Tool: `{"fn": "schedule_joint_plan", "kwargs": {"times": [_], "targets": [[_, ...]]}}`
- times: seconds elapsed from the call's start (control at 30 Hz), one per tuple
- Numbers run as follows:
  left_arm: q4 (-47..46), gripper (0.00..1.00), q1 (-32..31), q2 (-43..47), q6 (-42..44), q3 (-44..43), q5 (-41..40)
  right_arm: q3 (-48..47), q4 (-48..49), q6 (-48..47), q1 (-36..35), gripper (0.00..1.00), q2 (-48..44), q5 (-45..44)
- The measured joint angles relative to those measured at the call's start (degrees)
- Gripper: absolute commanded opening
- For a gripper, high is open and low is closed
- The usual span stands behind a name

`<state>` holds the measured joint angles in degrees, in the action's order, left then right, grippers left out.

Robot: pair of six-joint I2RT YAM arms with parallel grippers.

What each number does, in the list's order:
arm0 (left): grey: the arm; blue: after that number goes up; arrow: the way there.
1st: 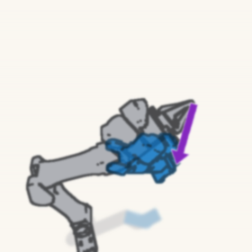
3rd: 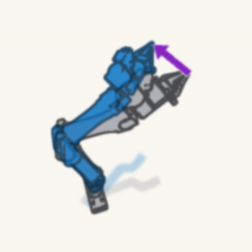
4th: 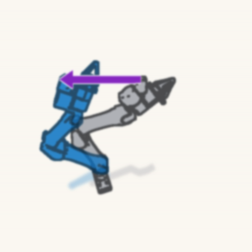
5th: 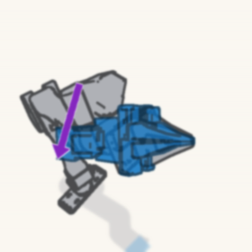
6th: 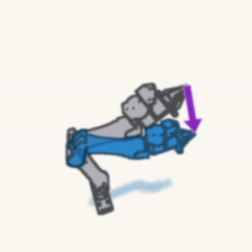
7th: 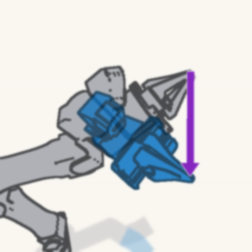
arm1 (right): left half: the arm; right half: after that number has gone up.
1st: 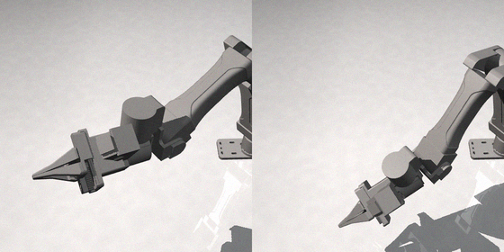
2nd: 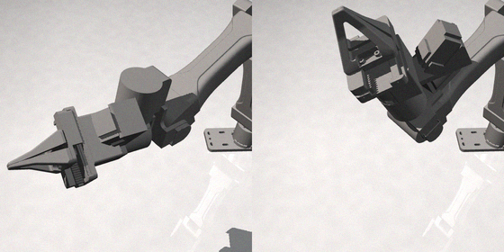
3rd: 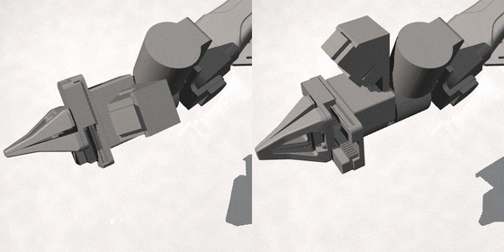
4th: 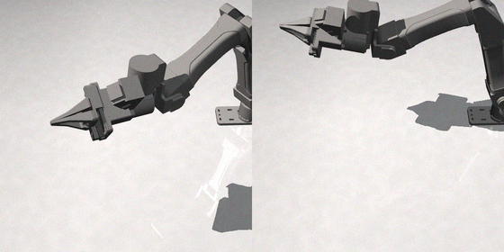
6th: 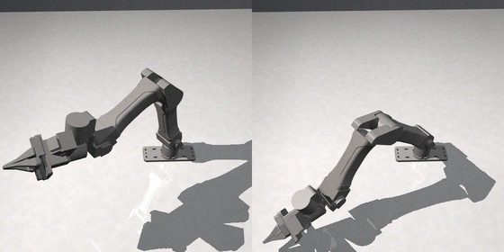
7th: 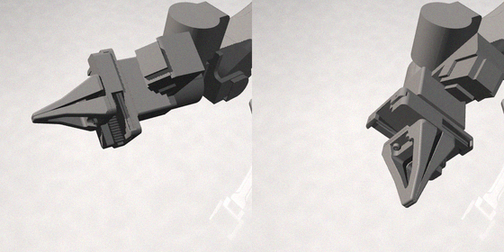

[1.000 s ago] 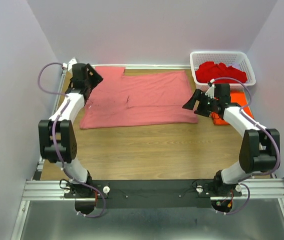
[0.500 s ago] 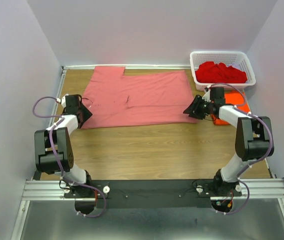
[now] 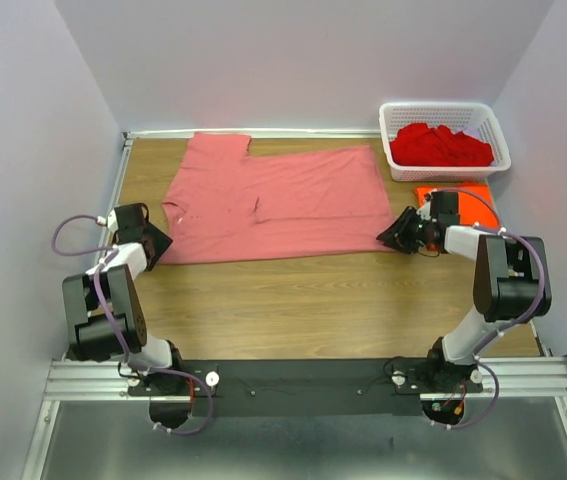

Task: Fold and stack the t-shirts
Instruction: Fold the tshirt

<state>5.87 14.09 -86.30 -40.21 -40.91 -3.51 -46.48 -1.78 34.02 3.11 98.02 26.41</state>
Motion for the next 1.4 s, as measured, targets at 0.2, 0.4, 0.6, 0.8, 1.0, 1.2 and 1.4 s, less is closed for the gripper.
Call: {"fn": "schedule_joint_plan", "kwargs": {"times": [0.2,0.4,0.6,0.8,1.0,1.2,1.4], "targets": [[5.07,0.61,2.38,8.59,-1.40,5.75,0.48,3.52,-3.89,-0.59,0.44,0.52,-4.98,-0.79],[14.27,0.73,2.75,14.95,-0.59,4.76,-1.79,0.87,-13.64,-4.31,0.50,0.66,-8.09,-5.11],[17.16,0.75,-5.42,16.02,0.98,-2.91,-7.58,-8.20,-20.04,-7.04,-5.90,0.66,-8.26,-12.02],[17.40,0.75,-20.11,10.29,1.40,-8.96,-11.08,-16.85,-21.62,-8.24,-17.90,0.66,-4.26,-19.26],[17.55,0.75,-22.80,3.96,0.55,-6.49,-11.32,-17.00,-23.37,-9.14,-21.55,0.67,1.22,-25.94],[16.59,0.76,-22.80,2.75,-1.95,-1.60,-10.97,-13.92,-23.65,-9.25,-22.16,0.68,1.70,-29.07],[16.52,0.76,-22.38,3.08,-3.74,-1.36,-11.02,-10.23,-23.61,-9.14,-22.21,0.71,-1.40,-29.59]]}}
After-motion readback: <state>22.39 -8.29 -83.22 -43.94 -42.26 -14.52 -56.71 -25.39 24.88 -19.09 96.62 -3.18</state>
